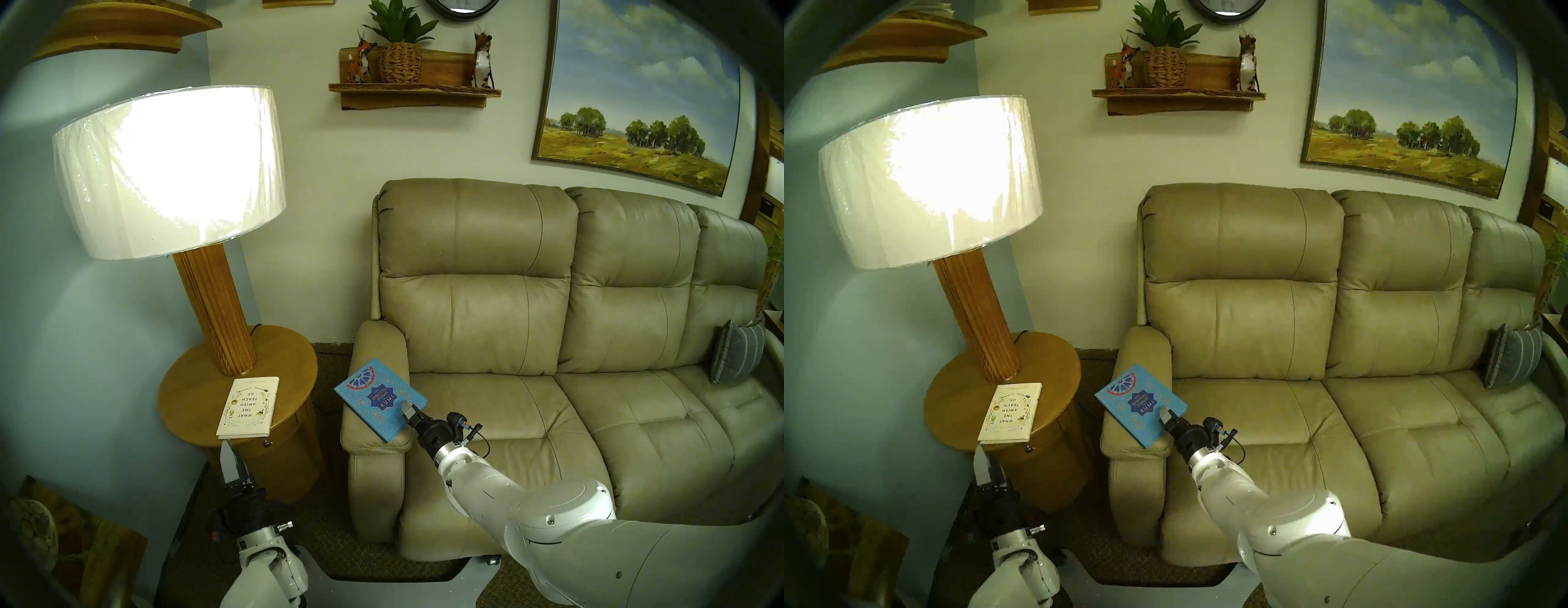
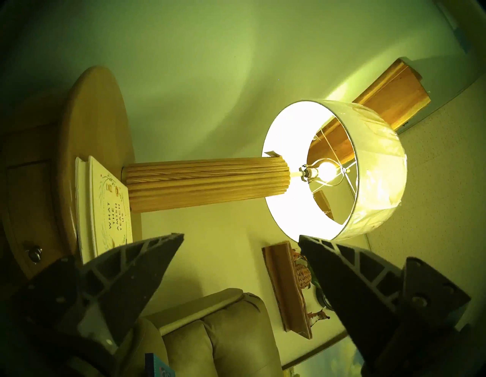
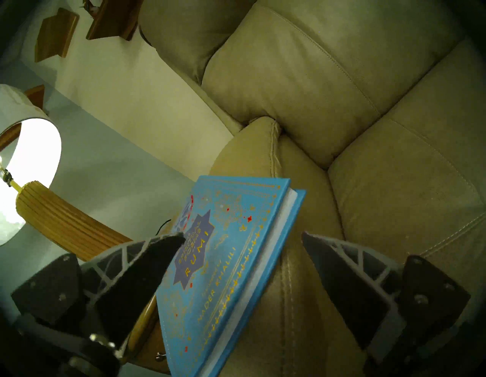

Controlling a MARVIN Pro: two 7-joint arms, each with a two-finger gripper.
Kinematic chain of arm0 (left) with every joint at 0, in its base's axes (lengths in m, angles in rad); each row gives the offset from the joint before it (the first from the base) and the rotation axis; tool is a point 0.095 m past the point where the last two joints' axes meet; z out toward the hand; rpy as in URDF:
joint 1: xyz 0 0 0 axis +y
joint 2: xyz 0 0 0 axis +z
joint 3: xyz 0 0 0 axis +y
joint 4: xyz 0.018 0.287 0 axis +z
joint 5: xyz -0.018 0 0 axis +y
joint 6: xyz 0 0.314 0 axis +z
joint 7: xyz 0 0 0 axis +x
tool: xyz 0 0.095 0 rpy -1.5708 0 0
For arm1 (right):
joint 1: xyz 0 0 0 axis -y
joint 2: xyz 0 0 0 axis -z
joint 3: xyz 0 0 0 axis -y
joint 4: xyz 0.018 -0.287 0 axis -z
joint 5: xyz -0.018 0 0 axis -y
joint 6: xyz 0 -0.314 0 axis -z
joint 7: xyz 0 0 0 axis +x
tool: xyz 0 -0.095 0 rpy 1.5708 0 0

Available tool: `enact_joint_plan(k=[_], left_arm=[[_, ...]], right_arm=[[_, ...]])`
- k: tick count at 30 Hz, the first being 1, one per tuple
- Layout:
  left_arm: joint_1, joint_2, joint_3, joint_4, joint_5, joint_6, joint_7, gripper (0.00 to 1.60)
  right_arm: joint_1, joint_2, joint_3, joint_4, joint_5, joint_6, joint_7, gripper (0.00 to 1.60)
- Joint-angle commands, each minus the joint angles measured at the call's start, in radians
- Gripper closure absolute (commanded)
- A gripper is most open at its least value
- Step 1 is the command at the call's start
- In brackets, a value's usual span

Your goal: Move books from sofa to side table

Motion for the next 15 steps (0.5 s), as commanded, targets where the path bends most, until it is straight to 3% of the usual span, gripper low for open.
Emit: enact_joint_plan(k=[1,15], left_arm=[[0.000,-0.009,0.007,-0.026,-0.001,-0.001,0.018,0.00],[0.013,-0.010,0.003,-0.039,0.004,-0.003,0.071,0.00]], right_arm=[[0.030,-0.021,0.010,0.011,0.012,-0.004,0.003,0.00],[0.043,-0.024,0.036,0.030,0.034,0.005,-0.001,0.00]])
